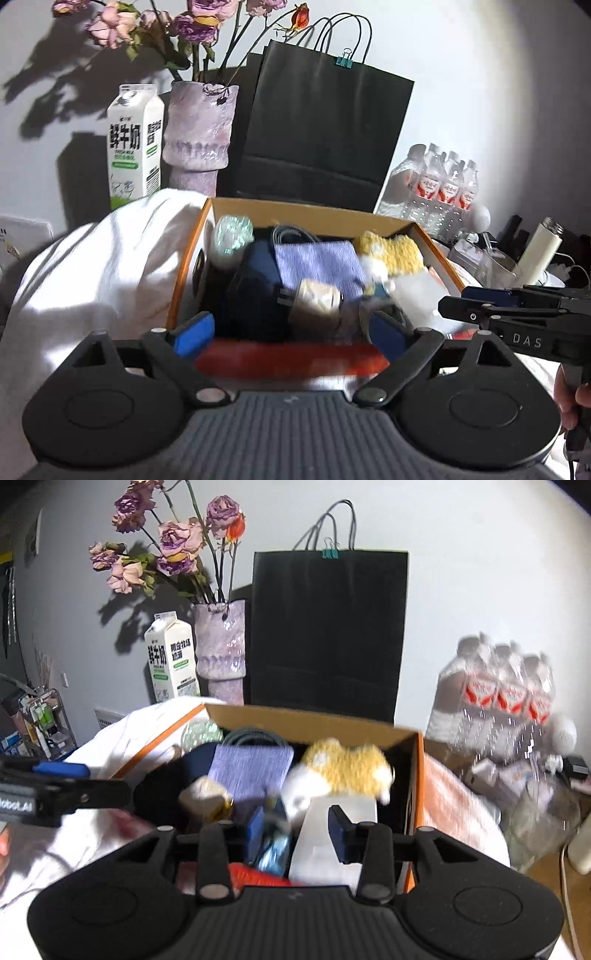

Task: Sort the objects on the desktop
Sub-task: 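Carry the cube box and tube package into the red box and open both grippers, then withdraw both grippers from the box toward the small white pieces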

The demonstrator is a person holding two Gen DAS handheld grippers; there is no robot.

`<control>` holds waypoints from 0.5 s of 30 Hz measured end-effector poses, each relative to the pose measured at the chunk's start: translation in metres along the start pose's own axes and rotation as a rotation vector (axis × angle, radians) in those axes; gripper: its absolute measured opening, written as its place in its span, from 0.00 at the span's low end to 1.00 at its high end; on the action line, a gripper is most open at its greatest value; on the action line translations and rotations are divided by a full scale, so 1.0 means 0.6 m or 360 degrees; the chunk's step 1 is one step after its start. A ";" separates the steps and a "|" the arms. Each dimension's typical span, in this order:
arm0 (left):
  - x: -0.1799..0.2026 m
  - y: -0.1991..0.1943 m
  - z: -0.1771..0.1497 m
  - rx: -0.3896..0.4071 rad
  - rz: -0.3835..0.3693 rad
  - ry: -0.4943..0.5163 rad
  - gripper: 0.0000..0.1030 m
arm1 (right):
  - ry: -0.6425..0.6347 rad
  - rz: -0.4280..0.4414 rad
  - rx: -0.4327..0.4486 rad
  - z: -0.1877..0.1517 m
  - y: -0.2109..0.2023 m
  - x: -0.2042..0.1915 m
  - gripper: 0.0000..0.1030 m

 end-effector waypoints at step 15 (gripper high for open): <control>0.103 -0.193 -0.196 0.0198 0.0011 0.0209 0.95 | 0.0110 0.0055 0.0229 -0.186 -0.212 -0.028 0.63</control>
Point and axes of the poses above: each gripper's, at about its wrist camera, not at the fingertips, and y roughly the way its jaws point, x to its right, z to its top, the point moved 4 cm from there along y, roughly the way its jaws point, and after that the axes turned 9 degrees about -z, right-handed, at the moved point
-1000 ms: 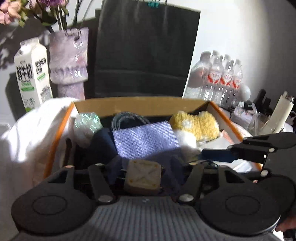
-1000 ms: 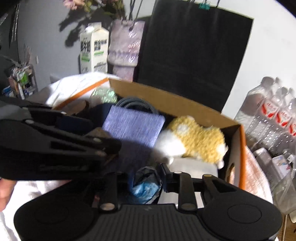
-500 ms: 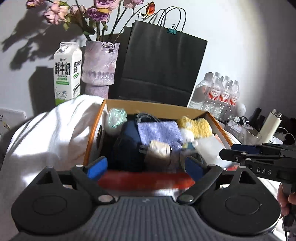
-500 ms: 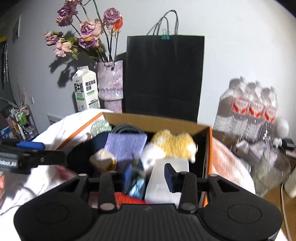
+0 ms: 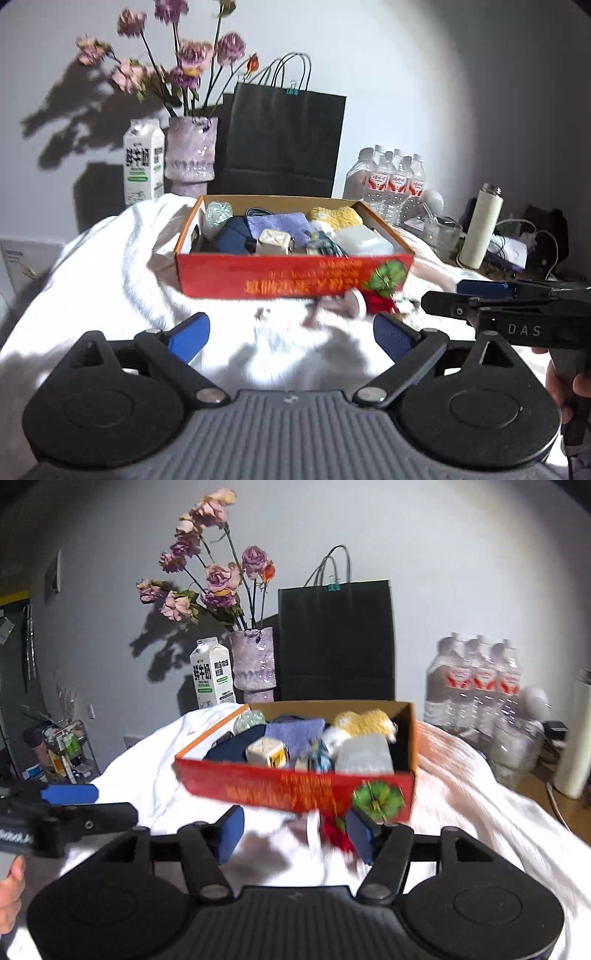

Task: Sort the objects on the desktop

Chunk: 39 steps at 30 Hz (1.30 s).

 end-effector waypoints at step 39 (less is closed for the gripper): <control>0.069 0.215 0.002 -0.0189 -0.0229 0.0020 0.70 | 0.0300 -0.0208 -0.0101 -0.013 0.110 0.126 0.42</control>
Point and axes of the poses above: each gripper's, at about its wrist camera, not at the fingertips, and y roughly the way its jaws point, x to its right, z to its top, the point moved 4 cm from there along y, roughly the way its jaws point, and after that the axes turned 9 degrees about -z, right-handed, at the moved point
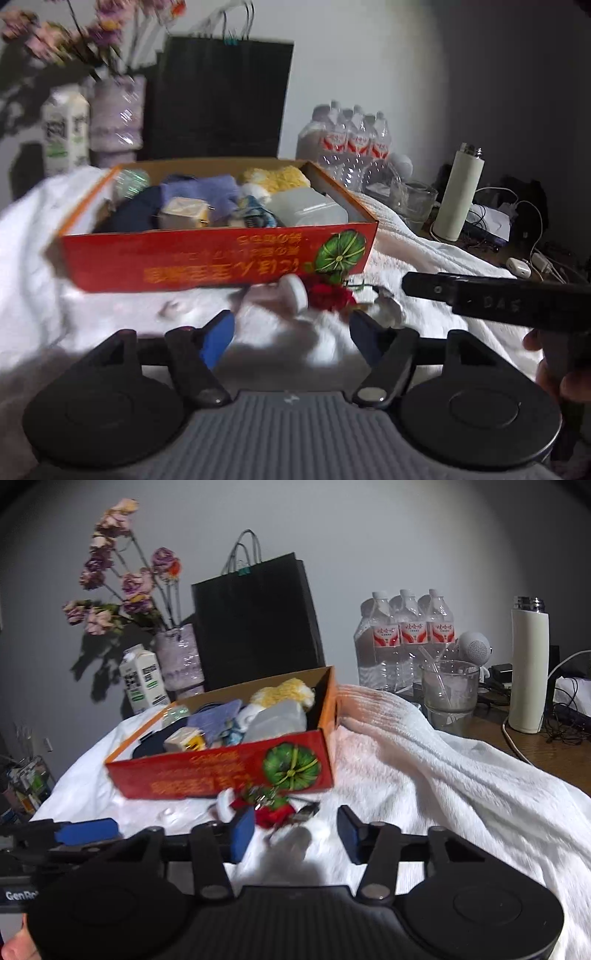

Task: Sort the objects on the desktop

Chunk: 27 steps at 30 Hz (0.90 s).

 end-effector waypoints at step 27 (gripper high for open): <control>0.002 -0.166 -0.010 0.0240 -0.0039 -0.0100 0.10 | 0.0027 0.0171 0.0441 0.053 -0.175 -0.038 0.05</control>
Point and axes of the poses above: each gripper's, at about its wrist camera, not at the fingertips, and y roughly the way its jaws point, x to its right, z to its top, the point moved 4 cm from there along y, roughly the way its jaws point, and after that the axes turned 9 degrees about -z, right-handed, at the moved point
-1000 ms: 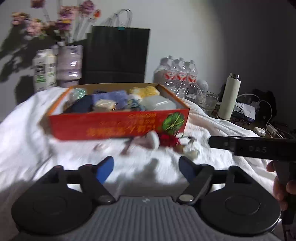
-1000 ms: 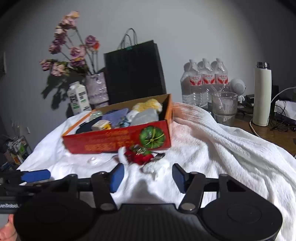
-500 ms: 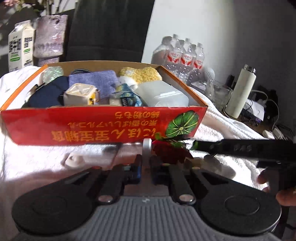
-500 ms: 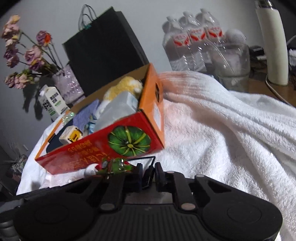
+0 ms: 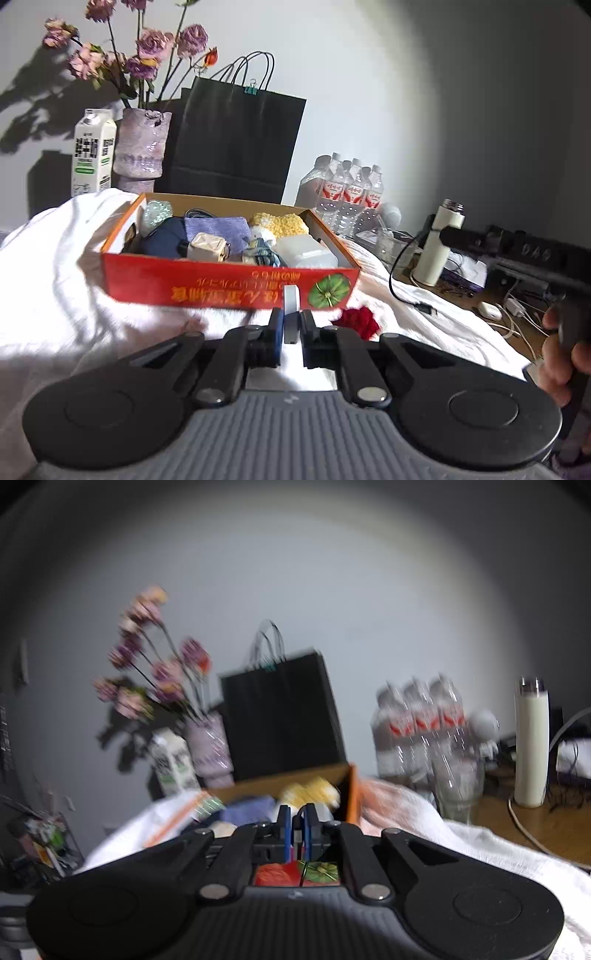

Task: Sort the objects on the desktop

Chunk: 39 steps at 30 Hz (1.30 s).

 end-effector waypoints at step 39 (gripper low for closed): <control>-0.126 0.048 0.207 0.0004 0.0110 0.0007 0.09 | -0.0430 0.0057 0.0069 0.162 0.062 -0.082 0.05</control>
Point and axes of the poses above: each gripper's, at about its wrist camera, not at the fingertips, and y roughly the way its jaws point, x to its right, z to its top, the point moved 4 cm from there along y, roughly the way its jaws point, and after that the axes turned 9 degrees about -z, right-handed, at the moved point
